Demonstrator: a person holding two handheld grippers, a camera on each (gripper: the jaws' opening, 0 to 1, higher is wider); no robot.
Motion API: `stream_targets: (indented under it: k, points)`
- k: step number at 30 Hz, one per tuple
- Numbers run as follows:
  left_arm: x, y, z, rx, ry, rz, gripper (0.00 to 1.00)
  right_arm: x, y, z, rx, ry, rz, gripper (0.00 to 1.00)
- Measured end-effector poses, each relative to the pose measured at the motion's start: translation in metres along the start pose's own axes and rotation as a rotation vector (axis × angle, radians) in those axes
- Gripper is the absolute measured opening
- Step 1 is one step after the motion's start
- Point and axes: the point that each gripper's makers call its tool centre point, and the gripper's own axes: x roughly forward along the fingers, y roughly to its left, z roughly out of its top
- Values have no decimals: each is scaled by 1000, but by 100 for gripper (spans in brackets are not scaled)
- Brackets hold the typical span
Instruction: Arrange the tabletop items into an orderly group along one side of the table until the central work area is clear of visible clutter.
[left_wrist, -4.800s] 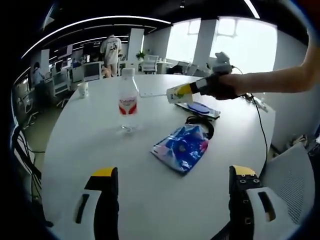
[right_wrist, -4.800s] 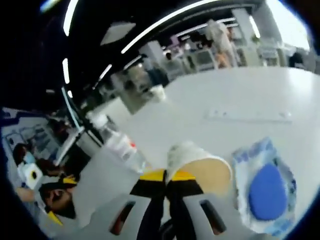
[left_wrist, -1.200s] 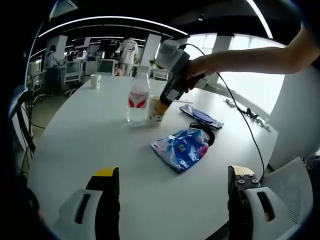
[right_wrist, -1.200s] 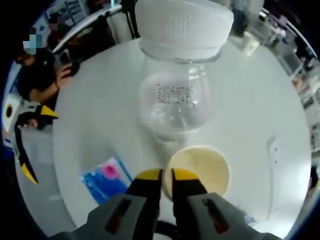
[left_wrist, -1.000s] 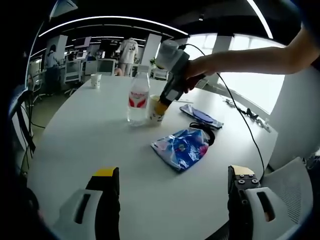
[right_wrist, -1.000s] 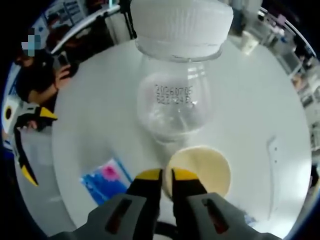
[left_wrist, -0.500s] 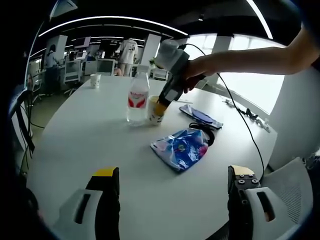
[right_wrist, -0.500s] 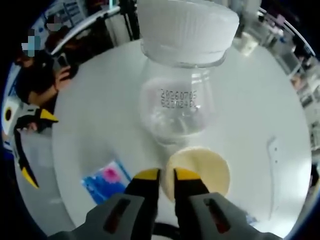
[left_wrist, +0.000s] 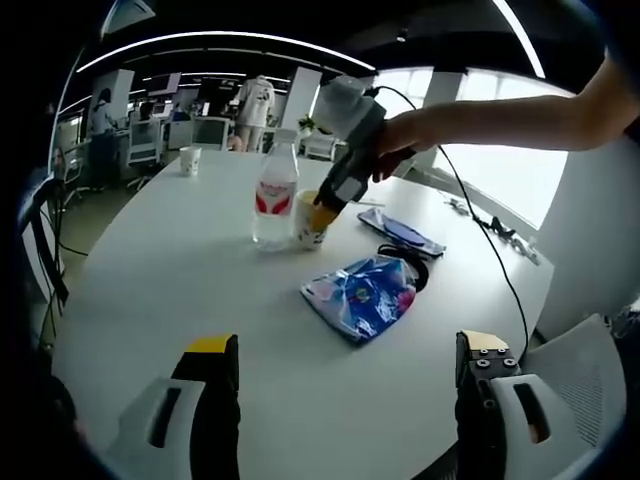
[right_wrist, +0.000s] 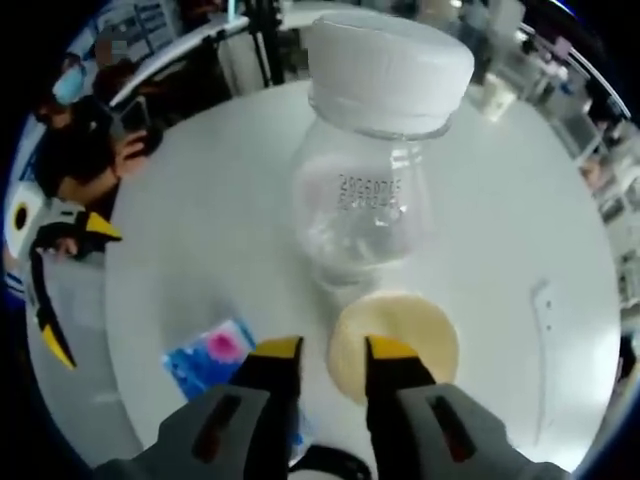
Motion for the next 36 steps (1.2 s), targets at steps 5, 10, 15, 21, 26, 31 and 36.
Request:
stream_targets:
  k: [5,10,15,21,26,31,36]
  points:
    - [0,-1,-1,1,4,-3,89,-1,-1,0,0,-5,-8,28]
    - [0,-2,-1,2,7,-4,88,-7,1,-1,0,-14,-9,28]
    - [1,-4,-2,9,12,-11,88,-13,0,-1,14,-36,-16,28]
    - [1,-6,-3,16,19,-13,89,-21,-1,-4,25,-62,-29,32]
    - [2,-6,-4,19,25,-13,89,-24,0,-7,38,-80,-36,34]
    - [3,-8,-5,26,33,-19,89,-31,4,-13,46,-94,-40,34]
    - [3,-9,-7,33,41,-24,89,-37,0,-11,52,-133,-59,35]
